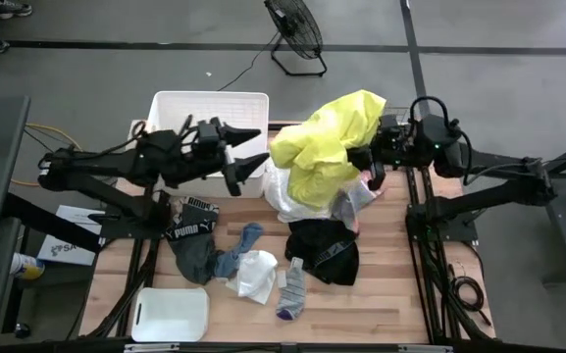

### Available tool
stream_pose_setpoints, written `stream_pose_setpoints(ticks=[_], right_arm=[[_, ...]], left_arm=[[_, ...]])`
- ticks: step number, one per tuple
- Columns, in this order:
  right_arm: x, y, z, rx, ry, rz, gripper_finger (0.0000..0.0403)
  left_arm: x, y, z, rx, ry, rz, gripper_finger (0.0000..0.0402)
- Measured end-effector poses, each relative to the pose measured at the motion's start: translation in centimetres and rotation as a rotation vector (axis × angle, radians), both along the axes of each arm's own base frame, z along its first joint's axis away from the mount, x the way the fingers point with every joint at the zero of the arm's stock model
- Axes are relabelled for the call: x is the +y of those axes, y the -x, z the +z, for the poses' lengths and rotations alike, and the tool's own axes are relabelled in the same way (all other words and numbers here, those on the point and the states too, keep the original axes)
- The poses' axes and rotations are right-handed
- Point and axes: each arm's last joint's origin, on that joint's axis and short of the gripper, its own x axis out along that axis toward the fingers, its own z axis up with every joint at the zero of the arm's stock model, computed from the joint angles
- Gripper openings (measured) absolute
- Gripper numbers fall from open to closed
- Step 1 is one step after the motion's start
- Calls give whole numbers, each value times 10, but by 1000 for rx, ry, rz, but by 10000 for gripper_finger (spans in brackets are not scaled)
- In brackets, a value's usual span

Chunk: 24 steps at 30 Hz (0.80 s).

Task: Pick & Place Cloths
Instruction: Put the yellow shirt into the top white bin

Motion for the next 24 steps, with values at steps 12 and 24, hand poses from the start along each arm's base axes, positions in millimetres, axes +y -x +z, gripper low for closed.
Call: stream_pose_setpoints(ticks=[12,24], right_arm=[[-18,-6,-6,20,-46,-204,38],[-21,-24,-15,44,-79,-204,38]], left_arm=[[-1,-36,-17,56,-107,19,319],[-2,-62,-28,84,-310,94,395]])
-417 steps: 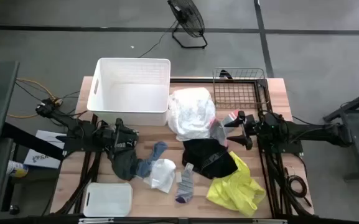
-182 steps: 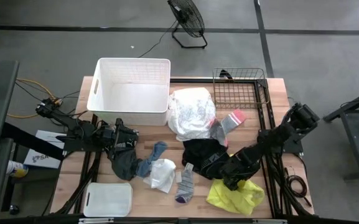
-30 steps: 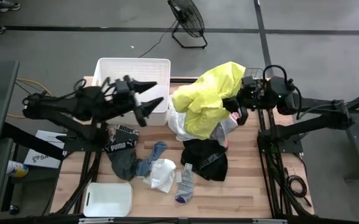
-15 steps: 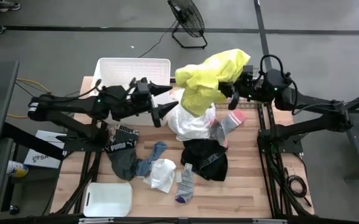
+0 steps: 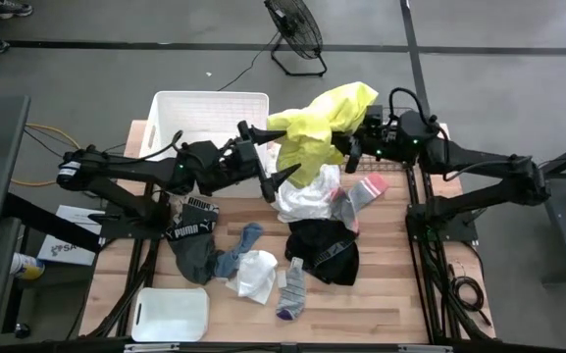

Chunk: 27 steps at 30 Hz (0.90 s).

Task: Pick & Place Cloths
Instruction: Put the yellow shirt into the top white bin

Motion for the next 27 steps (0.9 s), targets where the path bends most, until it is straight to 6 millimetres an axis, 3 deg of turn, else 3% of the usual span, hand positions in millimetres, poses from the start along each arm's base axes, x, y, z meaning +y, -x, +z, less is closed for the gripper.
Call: stream_pose_setpoints(ticks=[8,21,27], right_arm=[[0,-1,1,-32,-43,8,38],[-2,-37,-9,-135,-164,171,38],[5,-43,-9,-166,-159,231,38]], left_arm=[[3,1,-1,85,-138,147,391],[3,-6,-7,156,-238,182,400],[4,-6,-9,174,-227,236,400]])
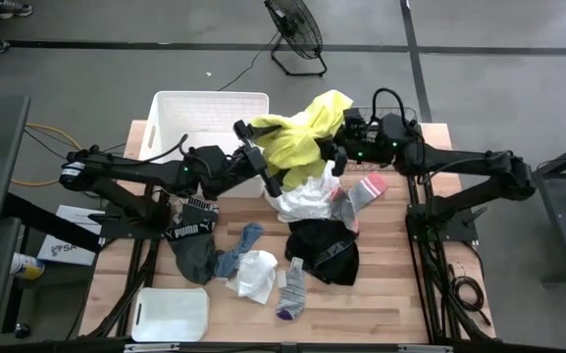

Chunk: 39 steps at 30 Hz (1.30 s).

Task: Pick & Place Cloths
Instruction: Put the yellow shirt into the top white bin

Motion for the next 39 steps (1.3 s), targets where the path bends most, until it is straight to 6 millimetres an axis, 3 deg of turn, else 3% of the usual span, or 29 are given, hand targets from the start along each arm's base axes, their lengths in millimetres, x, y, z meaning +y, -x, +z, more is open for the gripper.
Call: stream_pose_setpoints(ticks=[6,11,17,26,35,39], right_arm=[[6,0,2,-22,6,39,38],[8,0,3,-31,5,82,38],[8,0,3,-35,1,94,38],[9,0,3,-32,0,106,38],[10,1,5,-34,18,148,151],[10,11,8,-10,87,144,189]], left_arm=[[0,0,0,-7,9,15,396],[0,1,3,-45,20,13,351],[0,1,4,-62,31,13,257],[0,0,4,-77,56,-11,75],[0,0,3,-80,59,-19,76],[1,2,4,-81,63,10,76]])
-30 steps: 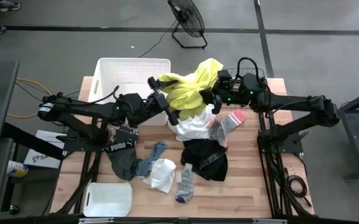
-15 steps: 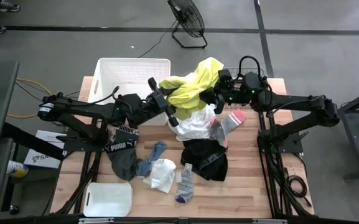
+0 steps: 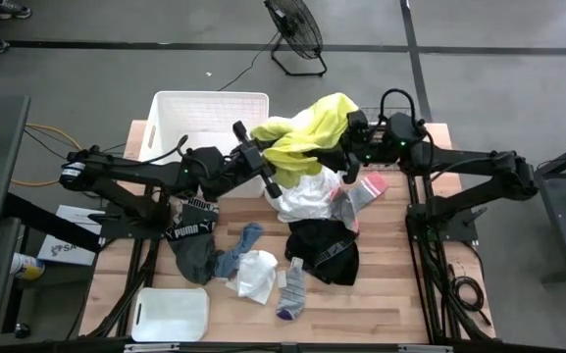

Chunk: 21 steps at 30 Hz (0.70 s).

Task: Pick & Place Cloths
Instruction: Put the yellow shirt into the top white bin

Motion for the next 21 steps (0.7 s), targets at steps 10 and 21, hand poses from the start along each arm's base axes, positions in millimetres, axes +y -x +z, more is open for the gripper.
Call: stream_pose_setpoints(ticks=[10,21], right_arm=[[-3,41,3,160,74,-102,232],[0,65,5,236,58,-141,232]], left_arm=[[7,29,16,20,0,179,76],[15,67,17,212,-4,531,76]])
